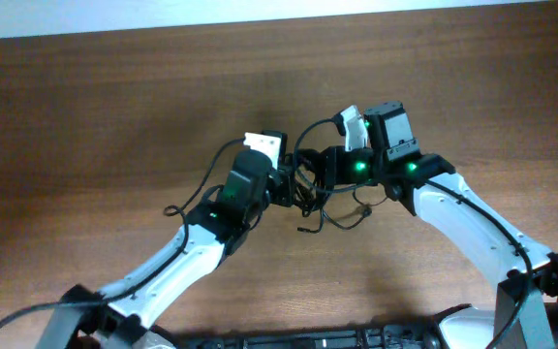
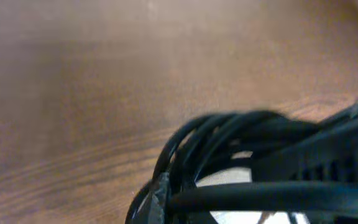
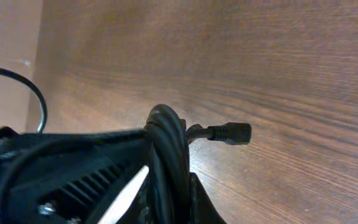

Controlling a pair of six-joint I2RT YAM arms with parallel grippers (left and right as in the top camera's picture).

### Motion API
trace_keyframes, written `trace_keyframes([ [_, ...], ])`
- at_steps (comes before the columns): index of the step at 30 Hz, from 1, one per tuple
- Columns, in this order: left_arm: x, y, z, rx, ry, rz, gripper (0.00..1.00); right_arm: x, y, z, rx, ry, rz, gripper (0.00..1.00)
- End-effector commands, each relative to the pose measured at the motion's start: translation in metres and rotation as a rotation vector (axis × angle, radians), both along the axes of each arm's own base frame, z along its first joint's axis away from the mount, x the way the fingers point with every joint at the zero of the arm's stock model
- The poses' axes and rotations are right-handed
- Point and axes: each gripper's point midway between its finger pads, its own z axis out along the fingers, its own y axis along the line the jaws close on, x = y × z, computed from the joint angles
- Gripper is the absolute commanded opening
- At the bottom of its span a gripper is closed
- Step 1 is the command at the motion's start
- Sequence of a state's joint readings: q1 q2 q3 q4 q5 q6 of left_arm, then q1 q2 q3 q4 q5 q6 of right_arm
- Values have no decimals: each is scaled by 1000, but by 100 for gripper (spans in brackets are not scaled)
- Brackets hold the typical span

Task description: Untangle cables

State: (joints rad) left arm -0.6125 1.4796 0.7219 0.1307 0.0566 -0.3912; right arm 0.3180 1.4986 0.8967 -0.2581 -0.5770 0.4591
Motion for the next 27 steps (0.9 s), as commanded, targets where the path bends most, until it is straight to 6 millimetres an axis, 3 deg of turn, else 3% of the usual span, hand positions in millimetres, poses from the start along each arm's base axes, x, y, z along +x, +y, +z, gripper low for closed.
trace_keyframes([
  [1, -22, -10, -25, 16, 117, -74, 0, 3, 9, 26, 80, -61, 49, 4],
  [4, -41, -22, -11, -44, 144, -183, 0, 14, 3, 32, 87, -104, 25, 4],
  [6, -56, -42, 20, -140, 88, -334, 0, 18, 2, 34, 94, -104, -1, 4],
  [8, -56, -41, 50, -172, 6, -343, 0, 19, 1, 32, 87, -95, -15, 4],
  [10, -53, -35, 60, -140, -61, -335, 0, 19, 1, 32, 92, -84, -23, 4],
  [13, -44, -19, 44, -49, -43, -244, 0, 17, 3, 35, 114, -75, -14, 4],
  [16, -51, -15, 21, -2, 36, -244, 1, 17, 3, 35, 114, -75, -14, 4],
  [18, -52, -14, 2, 26, 85, -243, 13, 17, 3, 34, 114, -74, -14, 4],
  [19, -52, -14, -6, 36, 103, -243, 39, 16, 4, 35, 119, -72, -9, 4],
  [20, -50, -13, -15, 54, 118, -233, 54, 15, 5, 35, 125, -64, -9, 4],
  [22, -41, -4, -19, 89, 106, -184, 56, 14, 5, 35, 127, -58, -5, 4],
  [24, -28, 7, 2, 73, 52, -133, 62, 14, 5, 34, 125, -57, -6, 4],
  [27, -19, 31, 57, 8, -60, -63, 66, 15, 4, 34, 121, -59, -11, 4],
])
